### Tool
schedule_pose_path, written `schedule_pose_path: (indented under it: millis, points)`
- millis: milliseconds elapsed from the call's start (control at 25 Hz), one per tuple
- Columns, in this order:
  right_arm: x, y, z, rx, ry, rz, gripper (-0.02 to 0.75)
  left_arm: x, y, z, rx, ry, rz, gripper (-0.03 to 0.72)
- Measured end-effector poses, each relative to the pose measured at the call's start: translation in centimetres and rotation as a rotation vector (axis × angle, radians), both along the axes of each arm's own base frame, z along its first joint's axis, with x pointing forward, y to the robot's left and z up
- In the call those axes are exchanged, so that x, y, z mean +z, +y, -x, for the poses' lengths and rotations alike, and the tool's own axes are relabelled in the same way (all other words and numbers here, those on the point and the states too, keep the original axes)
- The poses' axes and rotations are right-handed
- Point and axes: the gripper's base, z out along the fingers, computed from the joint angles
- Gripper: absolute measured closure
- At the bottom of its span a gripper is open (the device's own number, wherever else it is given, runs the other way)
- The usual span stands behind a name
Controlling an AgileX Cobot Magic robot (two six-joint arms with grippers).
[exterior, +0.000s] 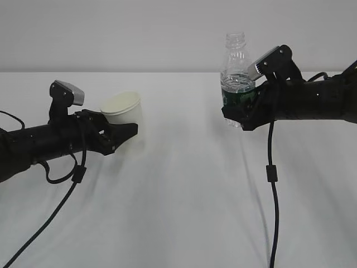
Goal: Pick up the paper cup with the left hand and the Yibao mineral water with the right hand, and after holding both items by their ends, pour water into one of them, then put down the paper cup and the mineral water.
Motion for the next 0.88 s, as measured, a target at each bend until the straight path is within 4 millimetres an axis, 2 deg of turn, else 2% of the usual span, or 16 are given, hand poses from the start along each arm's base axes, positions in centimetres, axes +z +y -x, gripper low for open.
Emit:
schedule_pose_path:
  millis: [520, 880]
  points:
    - [-0.1, 0.0, 0.1, 0.028, -0.004, 0.028, 0.276, 0.6, -1.1, 1.1, -0.165, -0.013, 0.032, 0.204]
    - [-0.2, 0.1, 0.3, 0.061, -0.008, 0.056, 0.276, 2.1, -3.1, 1.8, -0.238, -0.042, -0.018, 0.228]
